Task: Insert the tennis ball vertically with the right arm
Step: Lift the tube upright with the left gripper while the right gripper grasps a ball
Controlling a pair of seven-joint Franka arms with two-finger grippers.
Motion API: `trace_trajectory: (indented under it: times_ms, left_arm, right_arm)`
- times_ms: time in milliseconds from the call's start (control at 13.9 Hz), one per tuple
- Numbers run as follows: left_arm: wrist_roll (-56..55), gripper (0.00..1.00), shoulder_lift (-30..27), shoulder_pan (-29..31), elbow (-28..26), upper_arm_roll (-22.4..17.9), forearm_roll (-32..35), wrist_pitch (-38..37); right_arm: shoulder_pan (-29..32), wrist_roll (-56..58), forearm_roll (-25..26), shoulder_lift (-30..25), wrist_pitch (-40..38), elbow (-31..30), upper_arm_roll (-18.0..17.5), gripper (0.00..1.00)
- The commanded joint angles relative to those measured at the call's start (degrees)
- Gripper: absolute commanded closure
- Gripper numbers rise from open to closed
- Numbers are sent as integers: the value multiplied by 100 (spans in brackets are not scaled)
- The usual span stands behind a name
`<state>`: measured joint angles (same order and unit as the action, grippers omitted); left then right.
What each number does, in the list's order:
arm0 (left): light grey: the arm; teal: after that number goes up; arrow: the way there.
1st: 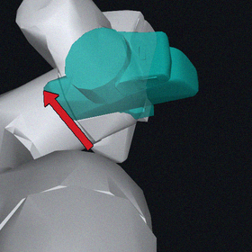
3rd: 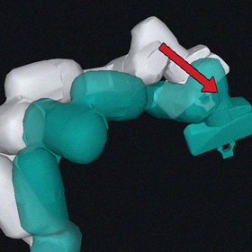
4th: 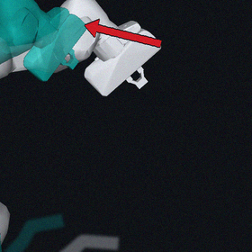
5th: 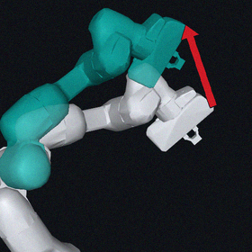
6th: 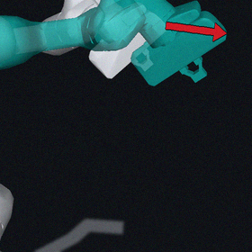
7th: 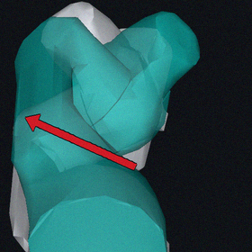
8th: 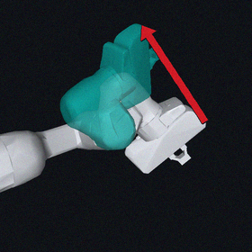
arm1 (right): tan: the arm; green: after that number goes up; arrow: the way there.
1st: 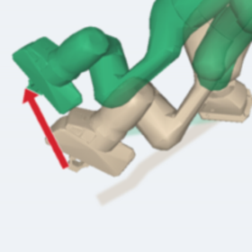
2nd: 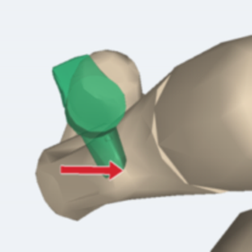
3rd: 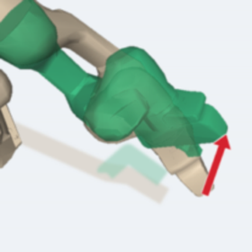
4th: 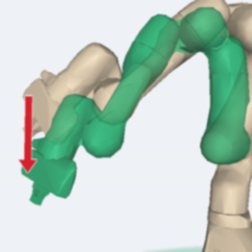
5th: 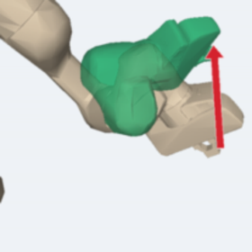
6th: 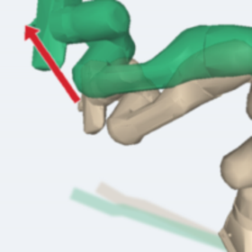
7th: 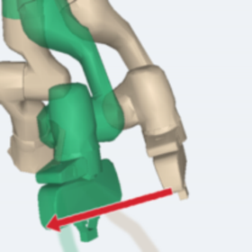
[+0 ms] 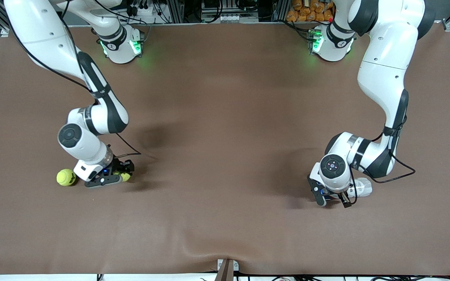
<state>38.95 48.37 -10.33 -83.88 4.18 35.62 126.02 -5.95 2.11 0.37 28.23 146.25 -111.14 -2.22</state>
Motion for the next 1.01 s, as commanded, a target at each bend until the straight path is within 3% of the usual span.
trace_trajectory:
  times_ms: [0,72,216,288,432,649,937]
  left_arm:
    - [86,0,112,14,126,13,103,72]
    - [95,2,112,-4,126,13,112,72]
    - [200,28,103,-30,126,13,103,71]
    - [218,36,94,-31,135,13,103,72]
    - [236,40,77,-39,135,13,103,72]
    - [271,38,15,-66,153,21,103,63]
    - [499,35,-292,-66,302,135,33,-78]
  right_arm:
    - [93,-97,51,-773,-788,82,-6,100]
    - [111,-71,51,-923,-1243,310,-6,100]
    - [138,-115,51,-1038,-2358,1038,2,100]
    - [138,-115,60,-1038,-2929,1538,2,100]
    - [138,-80,95,-1030,-4107,2584,2,100]
    - [190,43,43,-1082,-5489,3632,11,100]
    - [252,114,60,-1205,-6485,4222,2,100]
